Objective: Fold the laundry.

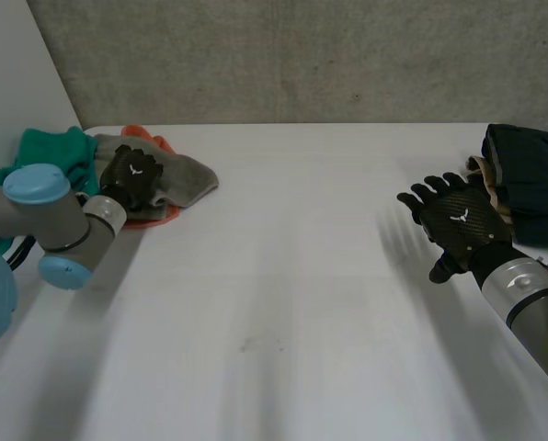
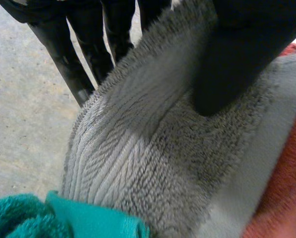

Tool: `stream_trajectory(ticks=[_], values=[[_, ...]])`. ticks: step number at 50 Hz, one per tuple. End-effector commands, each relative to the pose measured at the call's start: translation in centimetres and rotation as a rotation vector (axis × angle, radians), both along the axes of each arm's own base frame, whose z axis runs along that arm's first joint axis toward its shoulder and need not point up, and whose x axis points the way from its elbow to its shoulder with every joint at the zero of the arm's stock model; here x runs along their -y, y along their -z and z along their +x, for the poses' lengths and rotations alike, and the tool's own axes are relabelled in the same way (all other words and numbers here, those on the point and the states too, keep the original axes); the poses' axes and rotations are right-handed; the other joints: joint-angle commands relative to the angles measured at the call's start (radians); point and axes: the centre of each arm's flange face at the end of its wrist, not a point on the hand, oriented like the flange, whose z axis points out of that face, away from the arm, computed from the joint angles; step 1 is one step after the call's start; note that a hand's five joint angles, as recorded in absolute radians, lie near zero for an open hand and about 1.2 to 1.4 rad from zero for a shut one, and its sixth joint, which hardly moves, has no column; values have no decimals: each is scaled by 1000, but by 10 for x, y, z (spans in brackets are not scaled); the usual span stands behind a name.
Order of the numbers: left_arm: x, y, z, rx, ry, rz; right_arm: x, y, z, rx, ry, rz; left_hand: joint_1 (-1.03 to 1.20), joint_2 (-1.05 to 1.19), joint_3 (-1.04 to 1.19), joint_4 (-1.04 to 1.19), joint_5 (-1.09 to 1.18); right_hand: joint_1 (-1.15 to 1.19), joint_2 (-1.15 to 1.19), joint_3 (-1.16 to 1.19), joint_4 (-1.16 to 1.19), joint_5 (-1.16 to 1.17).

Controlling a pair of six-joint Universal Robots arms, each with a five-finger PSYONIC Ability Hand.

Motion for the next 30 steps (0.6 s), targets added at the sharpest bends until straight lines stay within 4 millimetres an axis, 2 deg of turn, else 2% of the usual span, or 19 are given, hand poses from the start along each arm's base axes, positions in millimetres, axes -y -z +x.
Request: stream_trajectory(ticks=[1,4,5,7,8,11,12,15,16,19,24,30], values=[[-6,-38,-14,-172,19,-78,0,1,0,-1,3,2,311,345,351,357,363,-52,-32,-36,-36,-47],[-26,-82,-26,-278,59,-122,0,1,-1,-1,6,2,311,345,351,357,363,-52,-32,-36,-36,-47],[-41,-109,-35,-345,95,-152,0,0,-1,-1,8,0,311,345,351,357,363,-52,-32,-36,-36,-47],[-58,-132,-46,-408,138,-172,1,0,-1,-2,11,-1,311,345,351,357,363,-52,-32,-36,-36,-47],[-78,-152,-58,-469,189,-173,2,-1,-1,1,16,-3,311,345,351,357,363,-52,-32,-36,-36,-47],[-109,-184,-77,-566,279,-172,3,-4,-3,8,23,-11,311,345,351,357,363,-52,-32,-36,-36,-47],[-131,-204,-87,-630,342,-164,4,-6,-4,12,28,-14,311,345,351,357,363,-52,-32,-36,-36,-47],[-162,-231,-101,-716,435,-146,5,-8,-5,13,39,-20,311,345,351,357,363,-52,-32,-36,-36,-47],[-179,-244,-107,-760,482,-130,5,-10,-6,13,49,-28,311,345,351,357,363,-52,-32,-36,-36,-47],[-197,-256,-115,-815,538,-92,6,-15,-9,15,72,-44,311,345,351,357,363,-52,-32,-36,-36,-47],[-226,-260,-135,-892,629,26,8,-28,-15,40,117,-73,311,345,351,357,363,-52,-32,-36,-36,-47],[-234,-248,-143,-894,640,105,10,-30,-17,143,134,-23,311,345,351,357,363,-52,-32,-36,-36,-47]])
